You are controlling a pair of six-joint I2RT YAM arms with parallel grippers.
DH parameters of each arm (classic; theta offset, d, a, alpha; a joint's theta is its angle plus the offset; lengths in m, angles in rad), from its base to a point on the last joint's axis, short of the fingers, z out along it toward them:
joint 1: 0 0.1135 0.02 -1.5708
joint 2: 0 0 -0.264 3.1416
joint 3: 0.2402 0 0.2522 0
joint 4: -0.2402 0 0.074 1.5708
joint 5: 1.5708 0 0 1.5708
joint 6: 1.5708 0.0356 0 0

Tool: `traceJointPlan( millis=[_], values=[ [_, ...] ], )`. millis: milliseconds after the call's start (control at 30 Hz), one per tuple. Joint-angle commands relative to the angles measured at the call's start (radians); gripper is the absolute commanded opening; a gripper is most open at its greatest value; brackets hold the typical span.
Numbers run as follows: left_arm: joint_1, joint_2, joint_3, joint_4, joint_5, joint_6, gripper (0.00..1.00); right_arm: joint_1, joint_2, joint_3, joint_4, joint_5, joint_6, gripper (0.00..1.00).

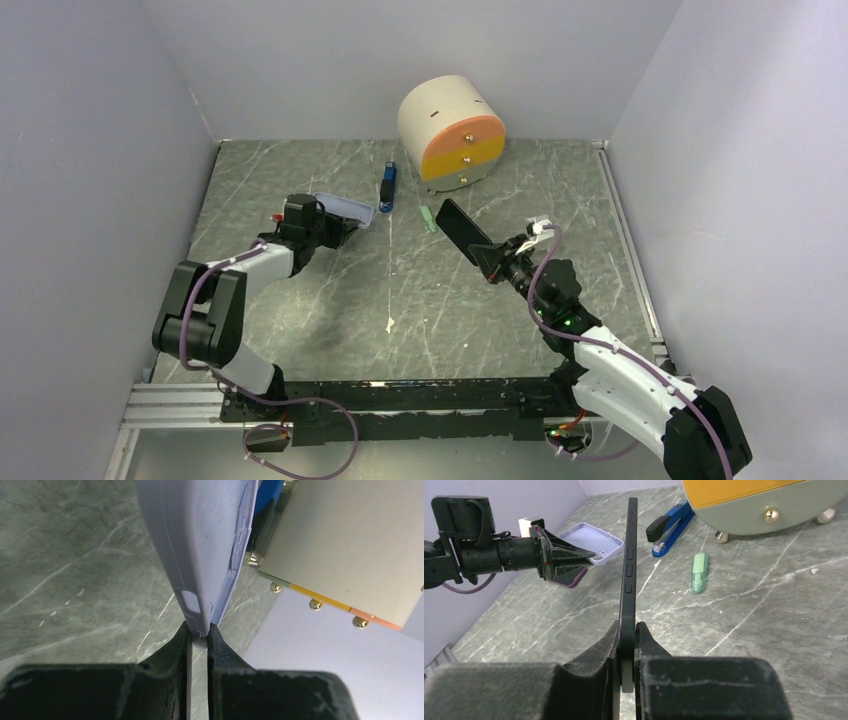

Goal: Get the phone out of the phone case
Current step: Place the phone case at the center of the board.

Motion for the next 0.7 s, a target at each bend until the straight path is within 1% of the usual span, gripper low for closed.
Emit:
traceJointPlan(
  millis=[0, 300, 500, 667],
  values=[
    [-0.003, 0.053, 0.048, 0.034, 0.021, -0.114, 0.03, -0.005, -0.008, 0.011, 0.105, 0.023, -0.021, 0.0],
    [-0.026, 0.171, 0.071, 0.104, 0.003, -0.212, 0.03, -0.003, -0.013, 0.008, 0.098, 0.039, -0.029, 0.0],
    [-0.044, 0.261, 0.125, 0.148, 0.044, -0.259, 0.03, -0.002, -0.012, 0.006, 0.095, 0.043, -0.035, 0.0],
    [-0.053, 0.283, 0.113, 0.166, 0.008, -0.305, 0.06, -0.003, -0.02, 0.005, 0.087, 0.052, -0.041, 0.0]
  ],
)
